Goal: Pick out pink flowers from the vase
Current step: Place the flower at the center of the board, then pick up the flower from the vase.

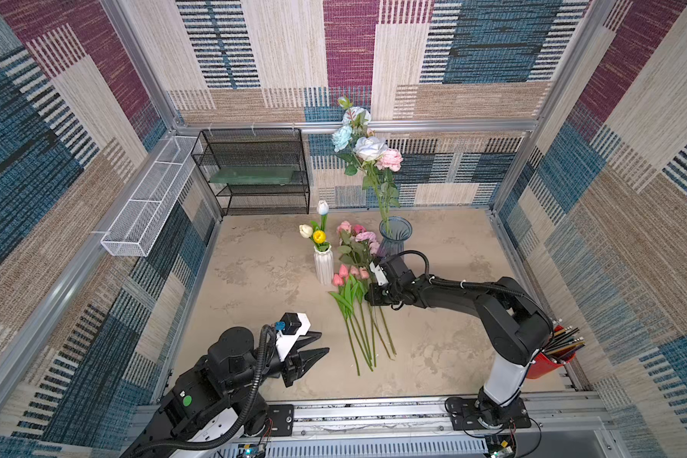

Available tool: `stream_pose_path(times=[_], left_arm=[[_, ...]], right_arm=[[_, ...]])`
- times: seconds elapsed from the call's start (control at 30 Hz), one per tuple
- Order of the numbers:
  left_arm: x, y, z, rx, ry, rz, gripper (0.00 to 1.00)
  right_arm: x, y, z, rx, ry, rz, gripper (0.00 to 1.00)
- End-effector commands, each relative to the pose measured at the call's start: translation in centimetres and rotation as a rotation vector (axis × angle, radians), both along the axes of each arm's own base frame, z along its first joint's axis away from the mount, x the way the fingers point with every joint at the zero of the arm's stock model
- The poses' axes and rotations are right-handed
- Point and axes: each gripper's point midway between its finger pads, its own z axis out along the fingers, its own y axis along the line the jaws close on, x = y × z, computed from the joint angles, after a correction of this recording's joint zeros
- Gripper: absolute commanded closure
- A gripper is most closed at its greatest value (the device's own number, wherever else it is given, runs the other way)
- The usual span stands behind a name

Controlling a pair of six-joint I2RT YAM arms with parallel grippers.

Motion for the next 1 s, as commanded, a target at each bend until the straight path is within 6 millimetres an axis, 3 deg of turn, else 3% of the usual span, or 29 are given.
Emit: stream_pose_path(times=[0.0,0.2,0.5,0.6,0.77,0.97], left_arm=[[0.2,0.0,0.2,-0.003,-0.008,0.011,0.57],[0.3,0.1,0.1,0.001,-0.009,0.016,0.57],[0.5,0.2,0.0,0.006,-0.009,0.03,0.57],[0.6,0.2,0.0,0.009,-0.01,0.038,0.57],[1.7,0.5,0.2,0.01,-0.021,0.095,0.57],[4.6,-0.3,0.9,0.086,0.048,0.189,0.57]], right_arm=[[0.4,0.0,0.2,-0.003,-0.01,-0.014,0.83],[0.4,0.0,1.6,0.013,-0.03,-0.018,0.82],[0.0,-0.8,6.0,0.056,-0.127,-0.027,0.8],[-0.1,-1.3,9.1,0.083,-0.217,-0.015,0.79],[-0.8,-2.7,15.8,0.177,-0.42,0.008,0.77],[-0.8,-7.0,22.6,0.305,-0.654,-0.065,0.67]])
